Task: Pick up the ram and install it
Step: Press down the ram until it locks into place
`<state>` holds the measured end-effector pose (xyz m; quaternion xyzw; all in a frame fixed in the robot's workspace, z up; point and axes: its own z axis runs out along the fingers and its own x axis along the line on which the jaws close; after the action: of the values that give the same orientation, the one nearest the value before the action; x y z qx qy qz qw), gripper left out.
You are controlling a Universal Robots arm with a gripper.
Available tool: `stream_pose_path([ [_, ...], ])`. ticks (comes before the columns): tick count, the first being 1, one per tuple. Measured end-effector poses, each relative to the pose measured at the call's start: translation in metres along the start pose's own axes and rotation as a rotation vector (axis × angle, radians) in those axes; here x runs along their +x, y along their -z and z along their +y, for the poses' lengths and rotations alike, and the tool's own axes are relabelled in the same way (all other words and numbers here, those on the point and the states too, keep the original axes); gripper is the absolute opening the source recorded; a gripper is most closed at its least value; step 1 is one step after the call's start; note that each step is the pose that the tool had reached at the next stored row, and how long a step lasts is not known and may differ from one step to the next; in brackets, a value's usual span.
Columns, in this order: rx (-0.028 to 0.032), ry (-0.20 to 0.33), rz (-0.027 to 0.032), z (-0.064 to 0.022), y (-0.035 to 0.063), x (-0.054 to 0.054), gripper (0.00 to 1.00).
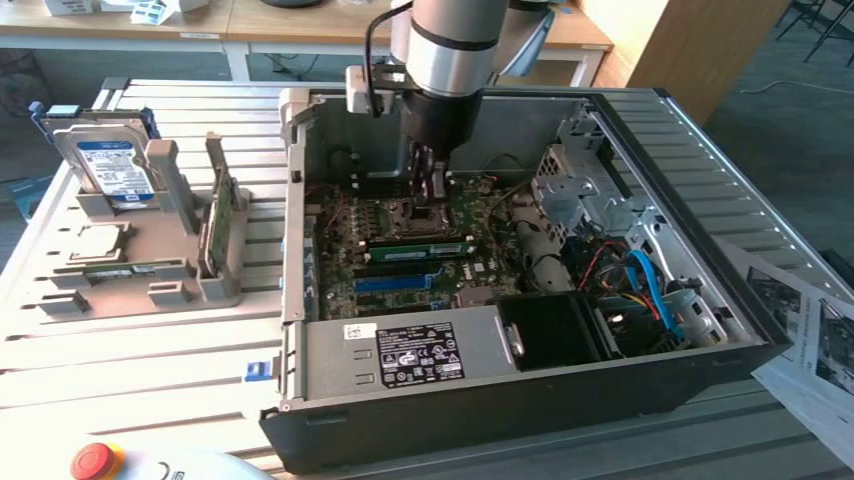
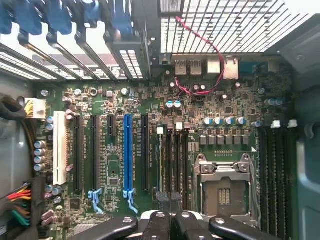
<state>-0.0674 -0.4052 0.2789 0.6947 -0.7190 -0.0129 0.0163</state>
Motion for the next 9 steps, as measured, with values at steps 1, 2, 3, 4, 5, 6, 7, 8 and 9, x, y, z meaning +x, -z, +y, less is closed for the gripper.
stream_pose_path([
  [1, -0.0004, 0.000, 0.0002, 0.0001, 0.0030, 0.000, 0.10],
  [2, -0.0006, 0.000, 0.0001, 0.0003, 0.0058, 0.000, 0.10],
  [3, -0.0008, 0.000, 0.0002, 0.0004, 0.0086, 0.000, 0.10],
  [4, -0.0010, 0.000, 0.0001, 0.0005, 0.0113, 0.000, 0.10],
  [5, -0.0014, 0.000, 0.0002, 0.0006, 0.0141, 0.000, 0.10],
  [6, -0.0017, 0.000, 0.0002, 0.0007, 0.0168, 0.000, 0.10],
  [7, -0.0019, 0.000, 0.0004, 0.0008, 0.0196, 0.000, 0.10],
  [8, -0.0022, 0.000, 0.0006, 0.0009, 0.0226, 0.000, 0.10],
  [9, -0.0024, 0.000, 0.0008, 0.0011, 0.0258, 0.000, 0.10],
])
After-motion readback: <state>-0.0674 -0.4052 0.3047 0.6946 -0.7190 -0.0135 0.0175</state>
